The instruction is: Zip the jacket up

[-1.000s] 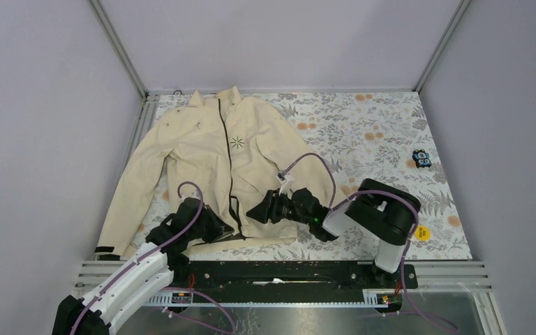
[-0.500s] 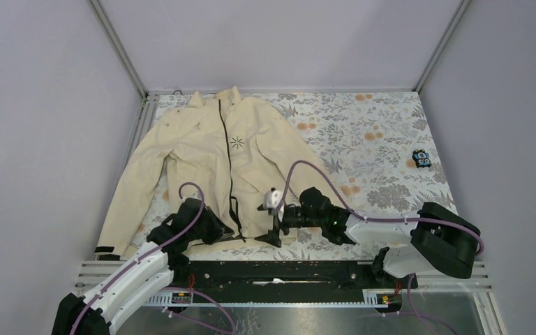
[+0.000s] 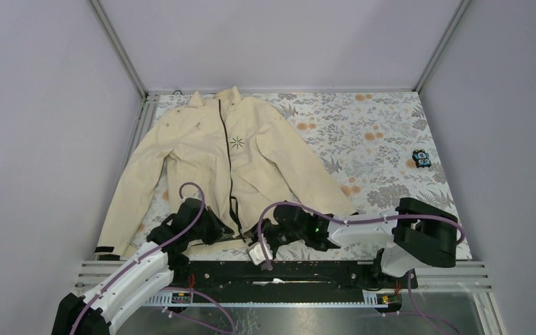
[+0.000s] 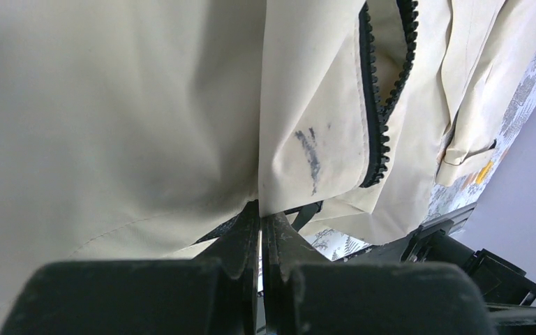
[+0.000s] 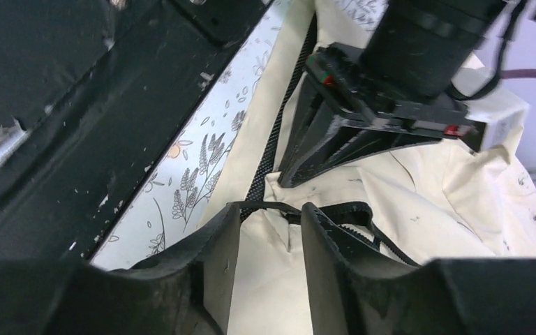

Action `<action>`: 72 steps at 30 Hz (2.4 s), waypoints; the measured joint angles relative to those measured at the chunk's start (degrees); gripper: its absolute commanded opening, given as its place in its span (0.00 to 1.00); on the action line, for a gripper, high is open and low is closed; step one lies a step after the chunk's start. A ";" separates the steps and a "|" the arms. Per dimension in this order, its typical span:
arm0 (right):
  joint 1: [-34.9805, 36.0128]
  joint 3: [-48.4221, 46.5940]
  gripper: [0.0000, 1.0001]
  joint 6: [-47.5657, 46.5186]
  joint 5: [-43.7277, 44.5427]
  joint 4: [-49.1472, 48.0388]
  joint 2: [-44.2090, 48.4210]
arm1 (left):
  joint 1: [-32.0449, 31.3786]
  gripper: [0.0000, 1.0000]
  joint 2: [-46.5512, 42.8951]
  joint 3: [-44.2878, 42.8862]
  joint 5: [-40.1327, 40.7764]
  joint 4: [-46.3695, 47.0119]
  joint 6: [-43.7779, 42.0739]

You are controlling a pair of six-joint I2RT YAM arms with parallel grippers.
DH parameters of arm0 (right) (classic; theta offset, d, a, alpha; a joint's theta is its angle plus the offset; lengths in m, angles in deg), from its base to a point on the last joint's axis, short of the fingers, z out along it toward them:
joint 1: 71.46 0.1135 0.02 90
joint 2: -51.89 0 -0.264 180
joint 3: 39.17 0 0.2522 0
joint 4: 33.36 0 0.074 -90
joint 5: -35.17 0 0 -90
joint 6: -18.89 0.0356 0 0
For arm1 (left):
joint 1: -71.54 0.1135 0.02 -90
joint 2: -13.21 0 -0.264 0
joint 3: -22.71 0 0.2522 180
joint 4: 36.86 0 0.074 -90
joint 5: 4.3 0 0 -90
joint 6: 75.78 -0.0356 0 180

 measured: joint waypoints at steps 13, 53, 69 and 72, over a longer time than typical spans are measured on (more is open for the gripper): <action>2.80 -3.21 0.48 -15.43 7.13 2.62 -9.53 | 0.00 0.00 0.59 0.00 -0.09 0.07 -0.57; 5.90 -4.52 0.48 -27.06 16.48 -11.65 -21.03 | 0.00 0.00 0.61 0.00 -0.44 -0.17 -0.79; 6.93 -7.02 0.03 -28.65 18.51 -10.36 -22.32 | 0.00 0.00 0.02 0.00 -0.22 -2.34 -0.96; 6.93 -6.51 0.00 -25.24 18.51 -12.11 -22.29 | 0.00 0.00 -0.07 0.00 -0.22 -2.34 -0.94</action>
